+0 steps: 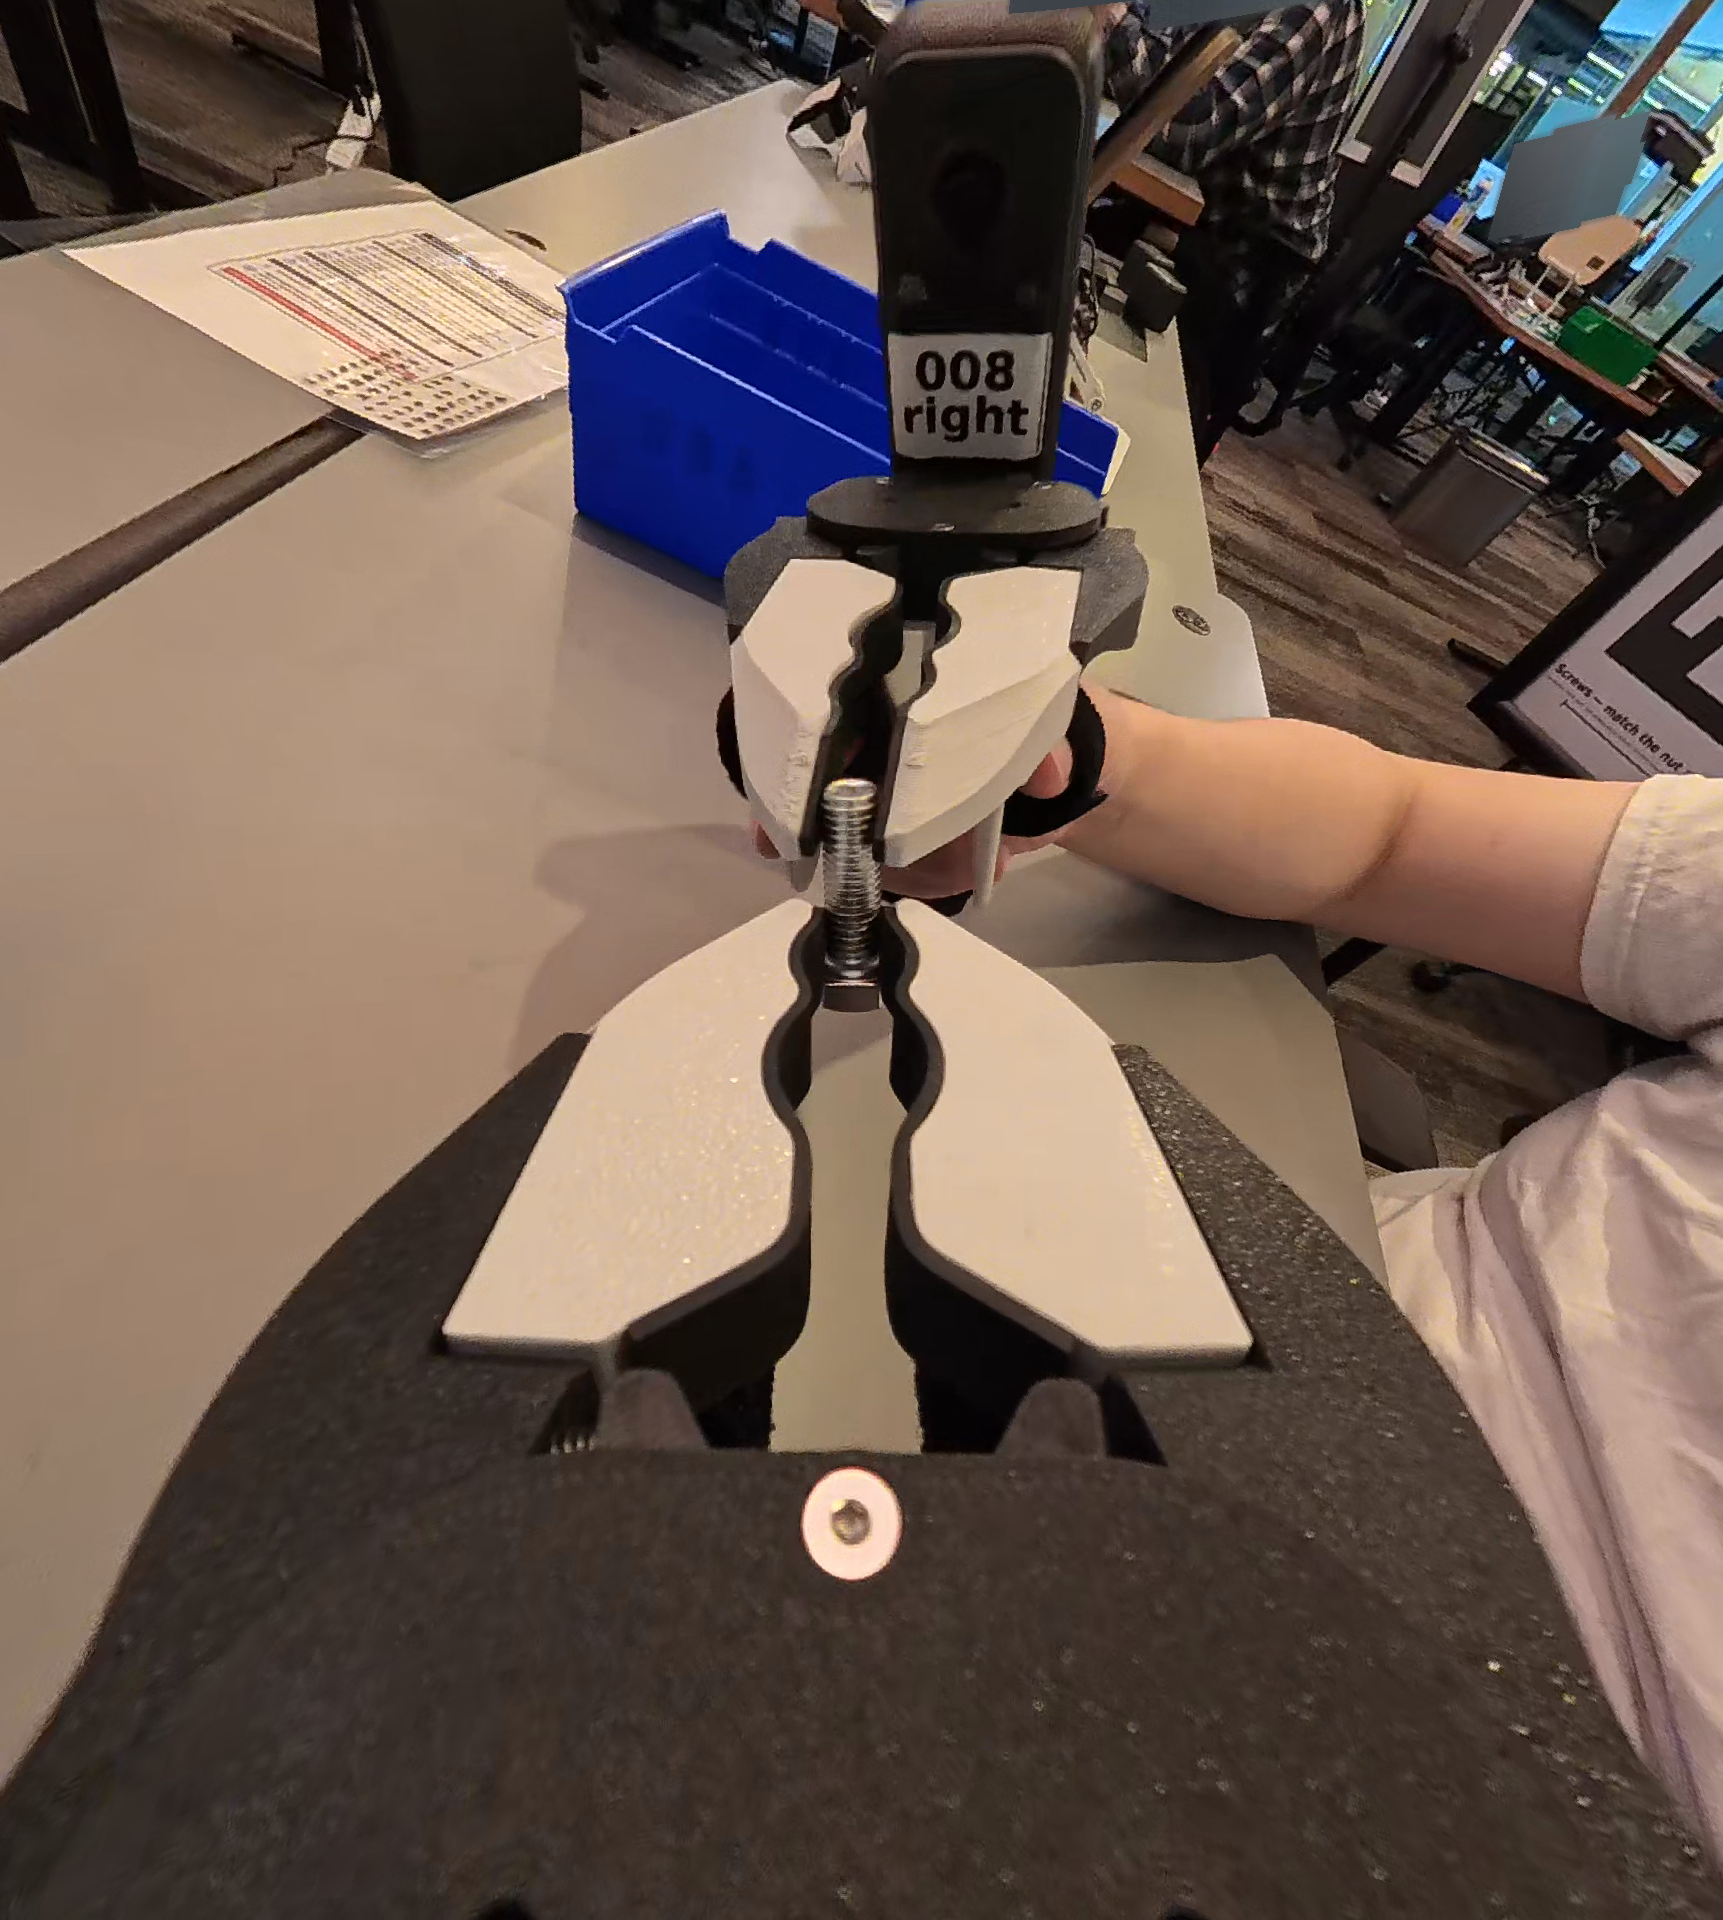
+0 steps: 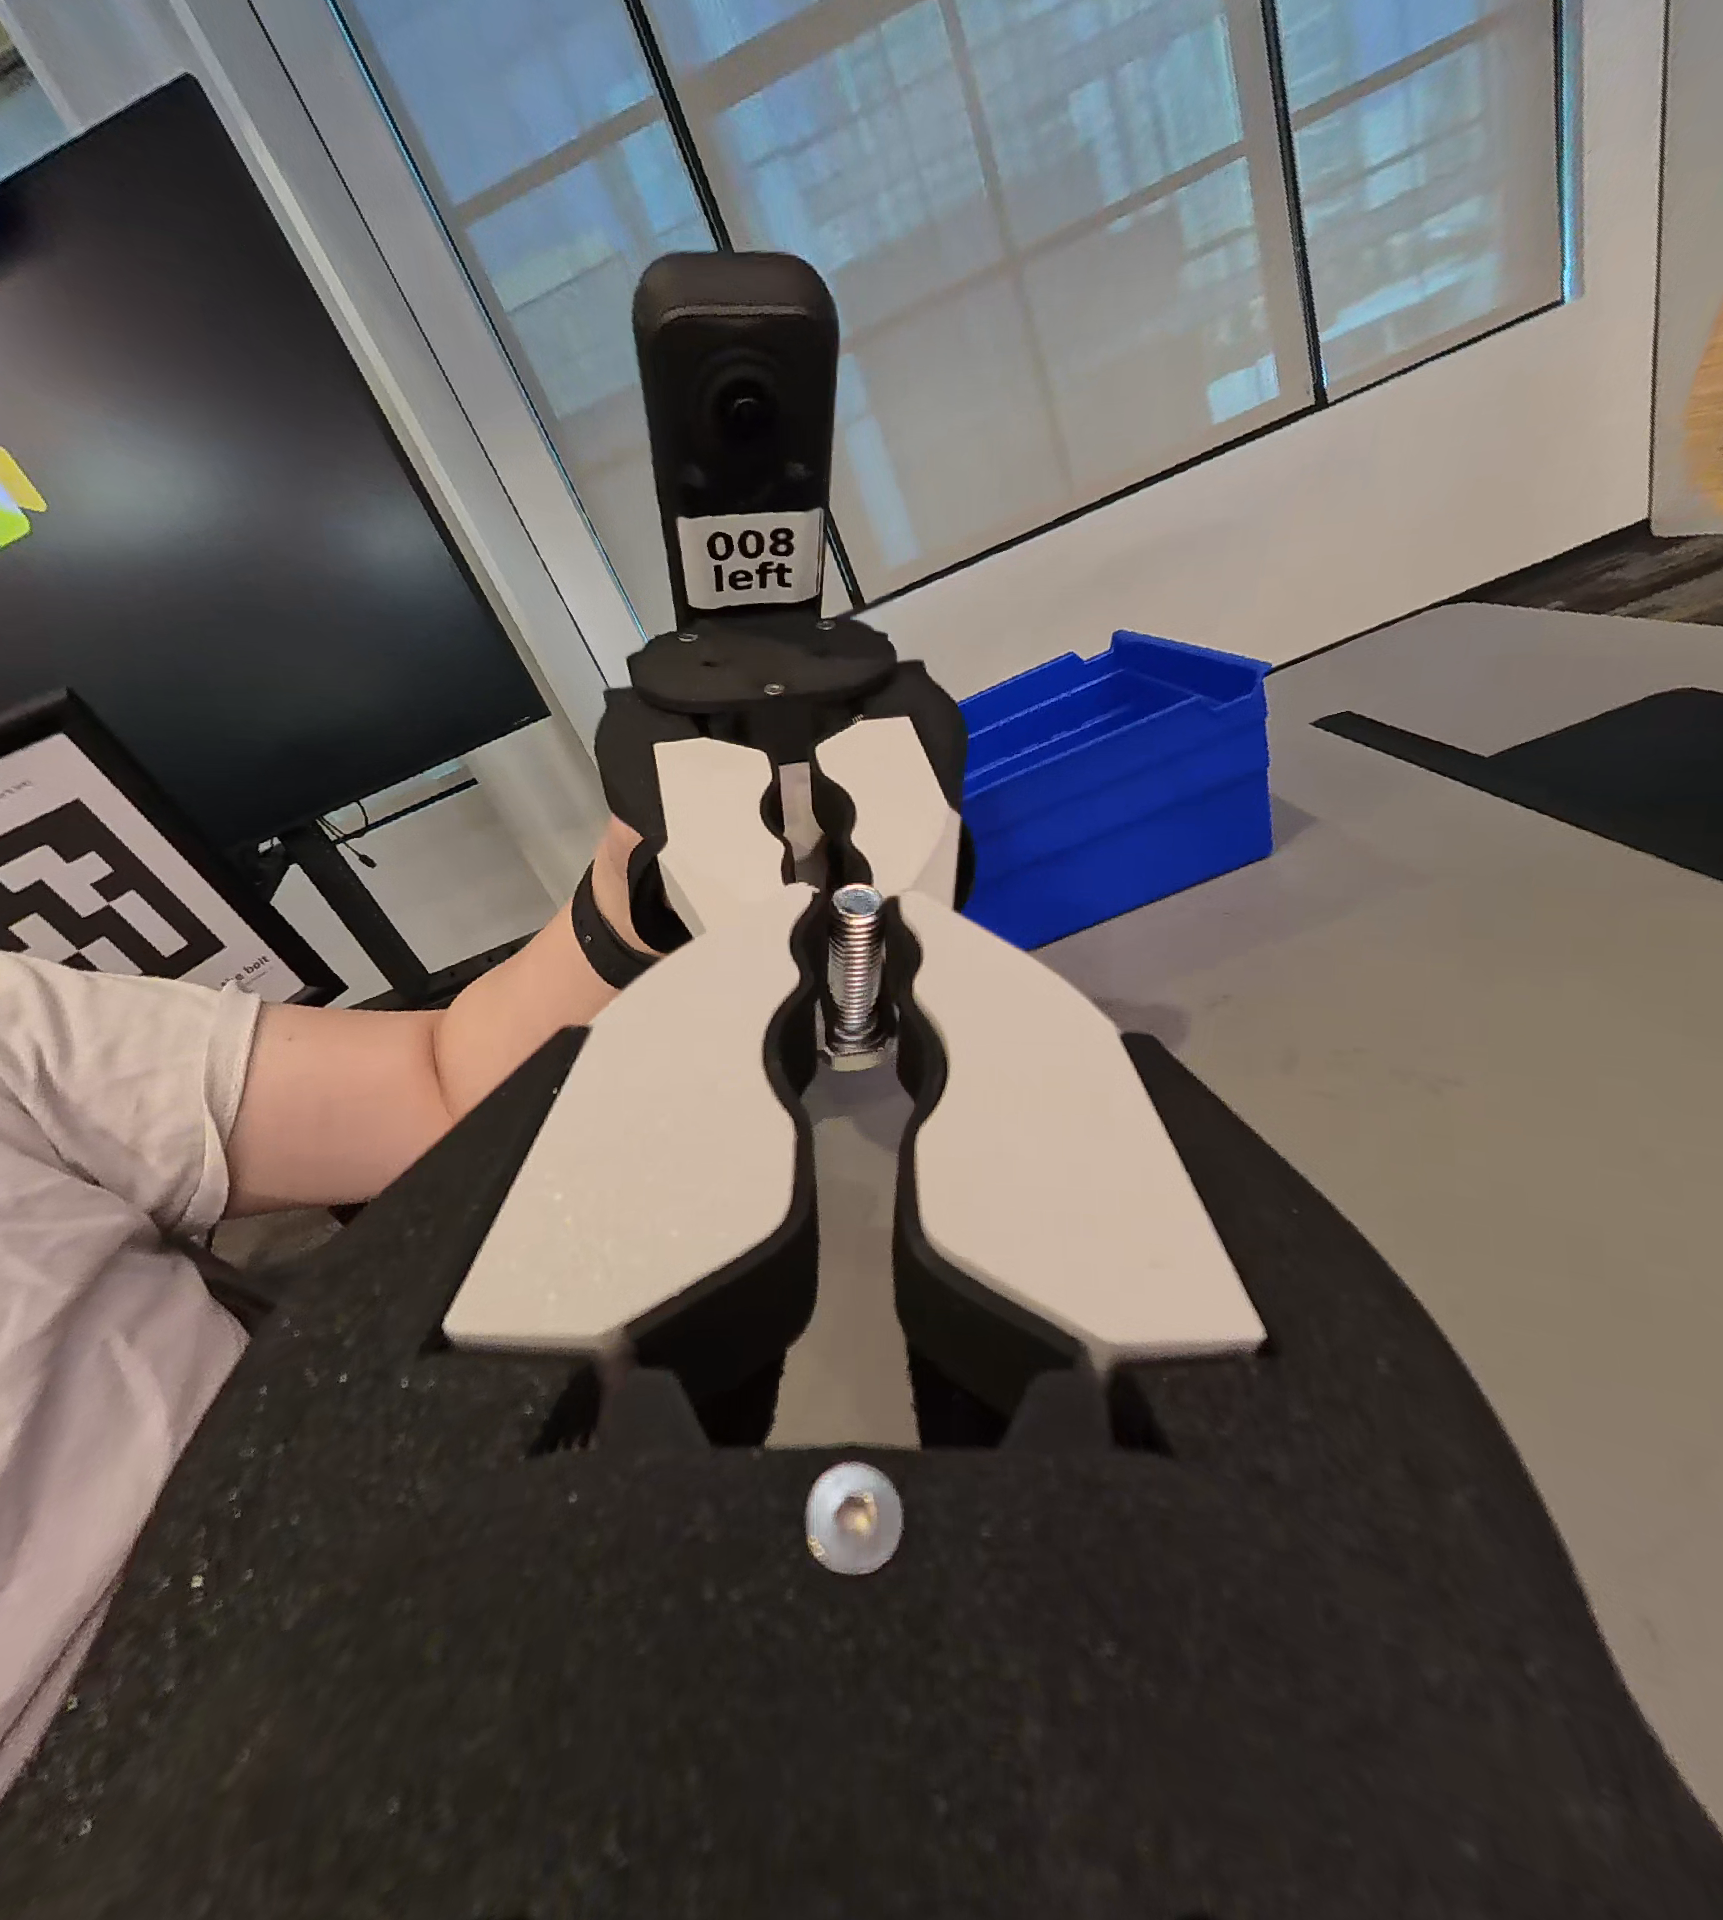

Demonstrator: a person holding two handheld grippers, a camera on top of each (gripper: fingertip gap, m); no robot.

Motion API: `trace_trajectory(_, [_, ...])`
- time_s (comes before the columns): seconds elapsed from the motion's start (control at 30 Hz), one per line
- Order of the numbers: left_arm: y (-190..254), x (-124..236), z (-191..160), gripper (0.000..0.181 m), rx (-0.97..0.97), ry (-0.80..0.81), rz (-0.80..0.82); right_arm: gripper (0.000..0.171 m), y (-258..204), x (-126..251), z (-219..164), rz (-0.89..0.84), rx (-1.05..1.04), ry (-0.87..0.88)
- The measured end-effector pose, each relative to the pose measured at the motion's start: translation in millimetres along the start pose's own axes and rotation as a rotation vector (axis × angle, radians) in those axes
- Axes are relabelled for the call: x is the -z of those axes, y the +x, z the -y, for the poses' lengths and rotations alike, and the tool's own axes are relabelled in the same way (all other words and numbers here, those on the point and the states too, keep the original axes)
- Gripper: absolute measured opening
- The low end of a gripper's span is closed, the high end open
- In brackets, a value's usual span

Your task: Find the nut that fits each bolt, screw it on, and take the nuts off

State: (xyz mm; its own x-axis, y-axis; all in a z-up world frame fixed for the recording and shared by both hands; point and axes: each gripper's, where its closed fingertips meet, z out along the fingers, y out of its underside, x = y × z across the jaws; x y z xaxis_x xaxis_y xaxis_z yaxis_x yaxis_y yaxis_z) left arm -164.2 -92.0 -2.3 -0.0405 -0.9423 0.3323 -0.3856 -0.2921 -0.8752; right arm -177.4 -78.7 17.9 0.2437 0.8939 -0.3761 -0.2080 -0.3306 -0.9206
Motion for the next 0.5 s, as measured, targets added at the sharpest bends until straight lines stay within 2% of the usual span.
trace_trajectory(0.13, [-4, -1, -2, 0.009, 0.026, 0.007, -0.004, 0.009, 4, 2, -3, -0.015, -0.007, -0.031])
trace_trajectory(0.23, [-10, 6, -1, 0.021, 0.079, 0.010, -0.005, 0.009, 21, 5, -15, -0.094, -0.011, -0.105])
trace_trajectory(0.37, [-21, 37, 14, 0.021, 0.067, 0.072, 0.066, 0.009, 53, 15, -39, -0.201, 0.034, -0.224])
trace_trajectory(0.5, [-23, 74, 31, 0.018, -0.003, 0.127, 0.157, 0.009, 91, 28, -73, -0.348, 0.196, -0.407])
